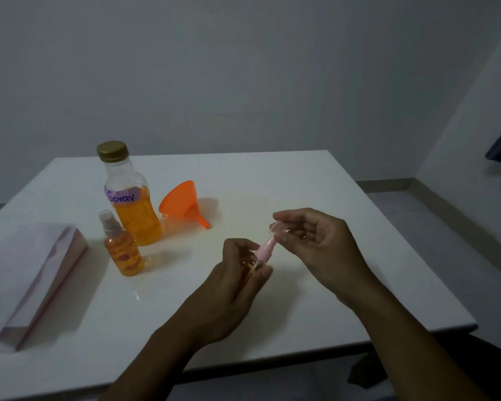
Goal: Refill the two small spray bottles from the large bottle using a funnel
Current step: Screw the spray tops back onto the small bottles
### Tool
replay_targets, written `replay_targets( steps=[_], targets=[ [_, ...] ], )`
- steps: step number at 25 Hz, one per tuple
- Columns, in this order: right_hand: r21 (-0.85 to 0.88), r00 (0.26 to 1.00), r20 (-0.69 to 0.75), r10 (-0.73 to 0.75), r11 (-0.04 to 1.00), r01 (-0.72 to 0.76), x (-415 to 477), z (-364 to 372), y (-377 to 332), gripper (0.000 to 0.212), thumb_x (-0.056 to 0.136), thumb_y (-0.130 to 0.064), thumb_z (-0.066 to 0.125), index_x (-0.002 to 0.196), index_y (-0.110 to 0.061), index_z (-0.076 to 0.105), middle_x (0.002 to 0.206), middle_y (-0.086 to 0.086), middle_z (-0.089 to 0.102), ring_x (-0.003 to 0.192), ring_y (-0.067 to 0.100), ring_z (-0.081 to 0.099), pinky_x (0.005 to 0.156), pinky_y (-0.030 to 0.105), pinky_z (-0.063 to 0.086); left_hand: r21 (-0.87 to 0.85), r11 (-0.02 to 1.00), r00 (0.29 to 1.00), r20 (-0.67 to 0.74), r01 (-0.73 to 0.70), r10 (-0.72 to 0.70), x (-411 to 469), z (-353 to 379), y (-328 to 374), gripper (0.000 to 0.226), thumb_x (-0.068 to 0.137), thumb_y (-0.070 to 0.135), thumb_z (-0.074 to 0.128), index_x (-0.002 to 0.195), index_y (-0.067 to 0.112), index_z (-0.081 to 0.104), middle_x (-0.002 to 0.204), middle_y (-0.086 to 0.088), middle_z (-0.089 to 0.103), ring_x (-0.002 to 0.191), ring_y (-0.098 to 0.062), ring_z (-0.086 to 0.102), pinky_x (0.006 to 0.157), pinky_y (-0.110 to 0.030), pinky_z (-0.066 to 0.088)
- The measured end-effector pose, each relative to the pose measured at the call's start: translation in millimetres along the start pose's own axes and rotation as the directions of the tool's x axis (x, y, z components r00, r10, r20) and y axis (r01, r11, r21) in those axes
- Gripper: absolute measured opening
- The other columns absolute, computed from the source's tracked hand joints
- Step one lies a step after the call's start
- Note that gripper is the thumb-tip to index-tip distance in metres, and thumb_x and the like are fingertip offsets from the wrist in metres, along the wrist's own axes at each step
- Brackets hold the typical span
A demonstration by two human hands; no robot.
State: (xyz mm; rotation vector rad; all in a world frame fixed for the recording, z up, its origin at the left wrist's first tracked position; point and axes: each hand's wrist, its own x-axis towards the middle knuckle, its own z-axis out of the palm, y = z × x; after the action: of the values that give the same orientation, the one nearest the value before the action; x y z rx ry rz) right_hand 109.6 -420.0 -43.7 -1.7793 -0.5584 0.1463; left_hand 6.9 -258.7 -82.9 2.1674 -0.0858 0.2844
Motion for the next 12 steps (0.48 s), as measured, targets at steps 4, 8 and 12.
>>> replay_targets(
  steps=[4, 8, 12],
  targets=[
    [0.017, 1.000, 0.001, -0.012, 1.000, 0.012, 0, -3, -1, 0.031, 0.085, -0.013, 0.075, 0.115, -0.018, 0.073, 0.104, -0.005, 0.077, 0.099, 0.010, 0.072, 0.090, 0.034, 0.060, -0.063, 0.997, 0.999, -0.036, -0.042, 0.040, 1, -2, -3, 0.033, 0.093, 0.050, 0.049, 0.115, 0.032, 0.031, 0.100, 0.000, 0.060, 0.078, -0.021, 0.059, 0.064, -0.048, 0.051],
    [0.022, 0.999, -0.020, -0.041, 0.999, 0.041, -3, 7, 1, 0.029, 0.083, -0.007, 0.077, 0.110, -0.016, 0.077, 0.103, -0.004, 0.078, 0.097, 0.009, 0.073, 0.090, 0.033, 0.059, -0.049, 0.997, 0.996, -0.068, -0.061, 0.058, 1, -4, -4, 0.033, 0.092, 0.055, 0.046, 0.112, 0.032, 0.033, 0.101, -0.005, 0.063, 0.082, -0.024, 0.062, 0.066, -0.048, 0.052],
    [-0.015, 0.993, -0.076, -0.094, 0.996, 0.094, -7, 22, 1, 0.027, 0.085, -0.009, 0.074, 0.111, -0.018, 0.075, 0.102, -0.008, 0.077, 0.091, 0.004, 0.073, 0.085, 0.024, 0.060, 0.053, 0.996, 0.989, -0.124, -0.069, 0.075, 3, -8, -6, 0.031, 0.090, 0.052, 0.049, 0.107, 0.031, 0.034, 0.092, 0.008, 0.061, 0.074, -0.017, 0.059, 0.059, -0.033, 0.051]
  ],
)
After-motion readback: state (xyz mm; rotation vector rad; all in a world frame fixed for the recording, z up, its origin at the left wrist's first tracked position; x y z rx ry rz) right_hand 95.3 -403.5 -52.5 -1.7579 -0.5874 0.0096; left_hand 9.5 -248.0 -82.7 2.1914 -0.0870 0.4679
